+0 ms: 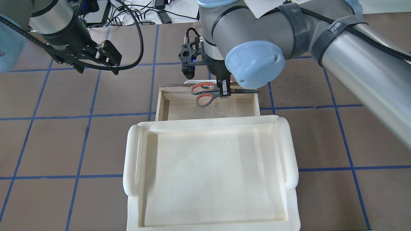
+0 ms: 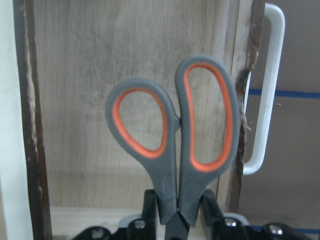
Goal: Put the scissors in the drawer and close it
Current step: 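Carry the scissors with the right gripper over the open drawer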
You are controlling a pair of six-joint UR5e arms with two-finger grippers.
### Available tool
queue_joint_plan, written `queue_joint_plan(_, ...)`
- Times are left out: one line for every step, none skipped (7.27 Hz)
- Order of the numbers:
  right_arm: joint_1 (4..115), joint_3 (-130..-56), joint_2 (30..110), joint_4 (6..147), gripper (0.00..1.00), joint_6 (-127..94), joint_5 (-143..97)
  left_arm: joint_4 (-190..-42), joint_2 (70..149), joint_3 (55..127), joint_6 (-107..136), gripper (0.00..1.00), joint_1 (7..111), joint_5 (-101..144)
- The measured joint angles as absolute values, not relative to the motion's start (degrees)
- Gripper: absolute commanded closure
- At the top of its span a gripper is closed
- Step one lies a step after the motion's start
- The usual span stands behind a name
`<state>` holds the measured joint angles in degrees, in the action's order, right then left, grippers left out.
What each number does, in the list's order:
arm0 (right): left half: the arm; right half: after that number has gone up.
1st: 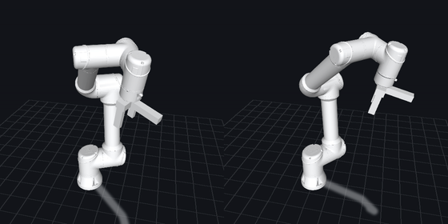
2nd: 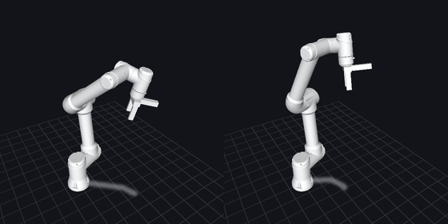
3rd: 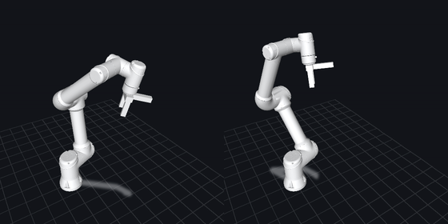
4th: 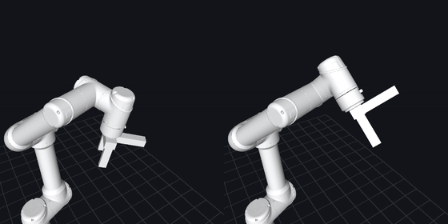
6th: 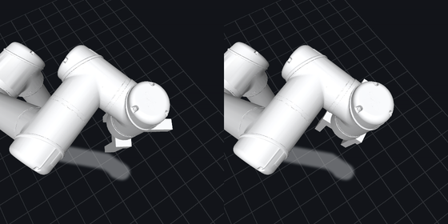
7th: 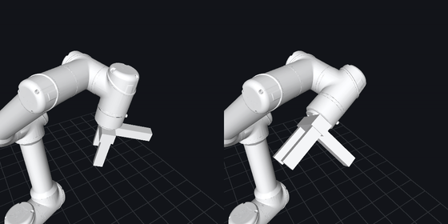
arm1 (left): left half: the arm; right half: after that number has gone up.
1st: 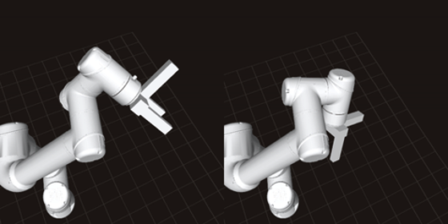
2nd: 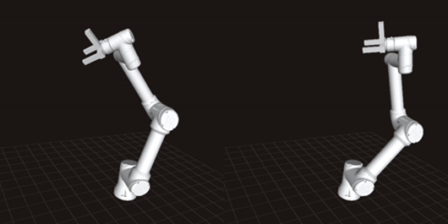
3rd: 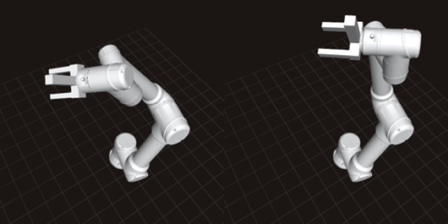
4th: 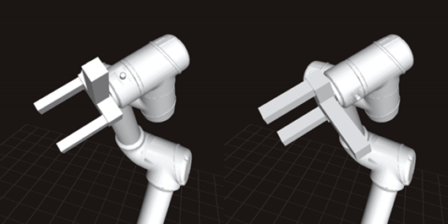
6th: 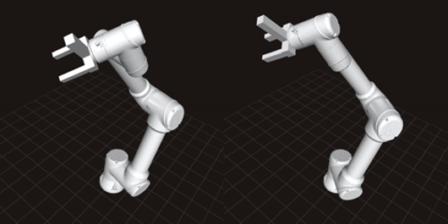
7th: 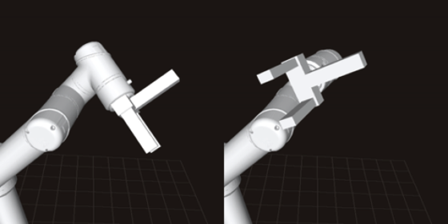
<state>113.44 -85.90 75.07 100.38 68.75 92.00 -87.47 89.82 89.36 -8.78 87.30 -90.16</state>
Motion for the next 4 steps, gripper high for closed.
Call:
queue_joint_plan(115.4,-85.9,73.3,102.4,1.00,66.1,92.0,-87.5,89.9,89.4,-8.8,0.00,87.4,-90.2)
queue_joint_plan(116.5,-85.9,71.9,103.8,1.00,64.9,91.9,-87.4,89.9,89.4,-8.7,0.00,87.4,-90.1)
queue_joint_plan(116.9,-85.9,71.1,104.8,1.00,64.5,91.9,-87.3,89.9,89.3,-8.7,0.00,87.4,-90.2)
queue_joint_plan(117.0,-85.9,70.5,105.2,1.00,64.5,91.9,-87.0,89.9,89.3,-8.8,0.00,87.4,-90.3)
